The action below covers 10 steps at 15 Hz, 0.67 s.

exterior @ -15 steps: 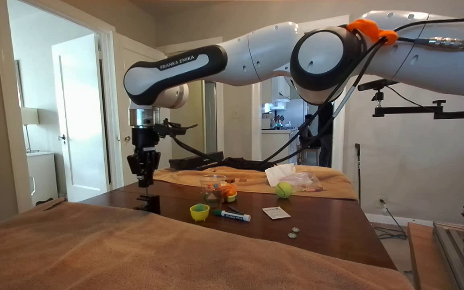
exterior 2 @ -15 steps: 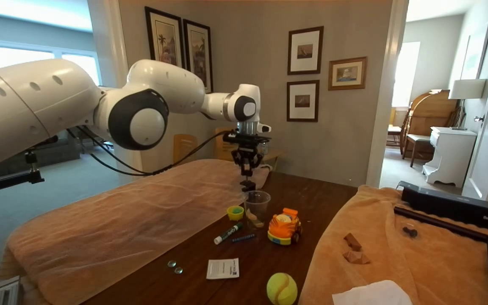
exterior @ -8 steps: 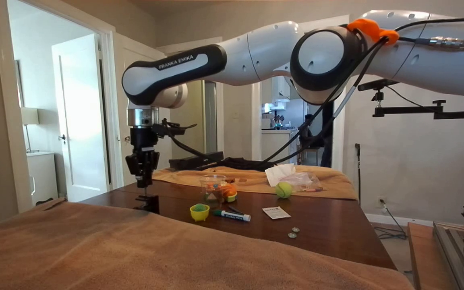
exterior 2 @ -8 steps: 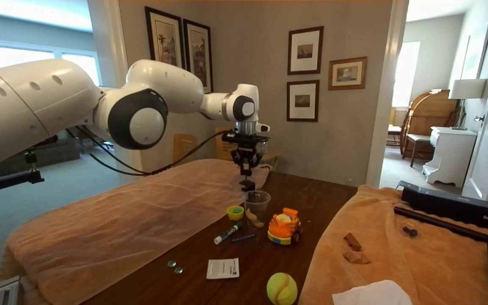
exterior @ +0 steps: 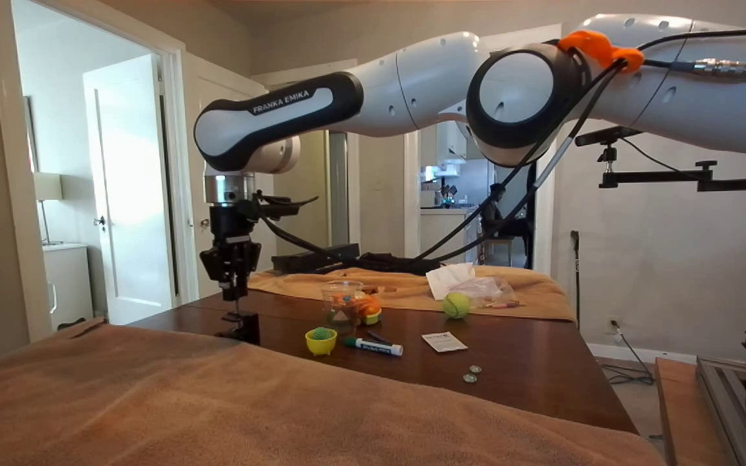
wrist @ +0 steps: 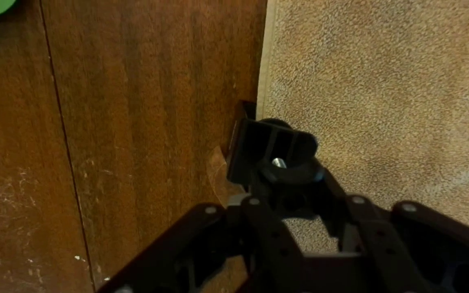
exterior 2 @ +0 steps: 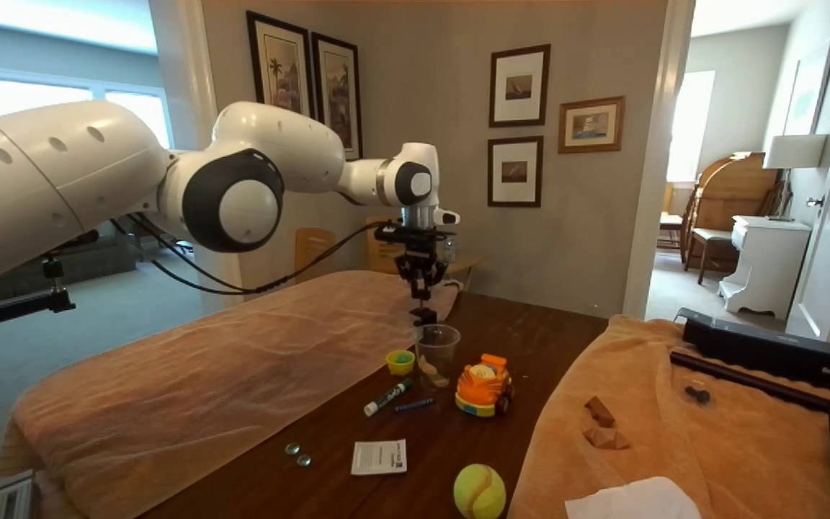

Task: Rotate the black clamp.

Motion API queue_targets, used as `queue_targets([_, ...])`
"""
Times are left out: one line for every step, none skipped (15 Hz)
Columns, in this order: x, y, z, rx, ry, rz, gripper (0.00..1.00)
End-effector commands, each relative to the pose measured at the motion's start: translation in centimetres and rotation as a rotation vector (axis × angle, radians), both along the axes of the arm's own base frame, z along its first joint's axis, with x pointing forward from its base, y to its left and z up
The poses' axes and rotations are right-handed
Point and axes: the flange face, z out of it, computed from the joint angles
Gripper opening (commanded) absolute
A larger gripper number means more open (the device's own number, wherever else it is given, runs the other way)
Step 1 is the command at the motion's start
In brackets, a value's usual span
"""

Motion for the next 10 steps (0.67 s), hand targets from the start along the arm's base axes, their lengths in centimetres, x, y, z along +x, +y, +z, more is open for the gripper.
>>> queue_targets([-0.04, 0.32, 0.33, -0.005, 0.001, -0.099, 0.10])
queue_targets([-0.06, 0.36, 0.29, 0.001, 0.004, -0.121, 0.10])
queue_targets([-0.04, 0.40, 0.27, 0.004, 0.001, -0.146, 0.10])
queue_targets([-0.10, 0.44, 0.24, 0.006, 0.007, -0.171, 0.10])
queue_targets([-0.14, 0.43, 0.22, 0.008, 0.010, -0.197, 0.10])
queue_targets([-0.13, 0.45, 0.23, 0.011, 0.009, -0.225, 0.10])
queue_targets([-0.15, 0.47, 0.26, 0.012, 0.011, -0.255, 0.10])
queue_targets([-0.13, 0.49, 0.25, 0.012, 0.007, -0.276, 0.10])
queue_targets([-0.18, 0.53, 0.24, 0.013, 0.010, -0.297, 0.10])
queue_targets([-0.18, 0.55, 0.23, 0.015, 0.011, -0.322, 0.10])
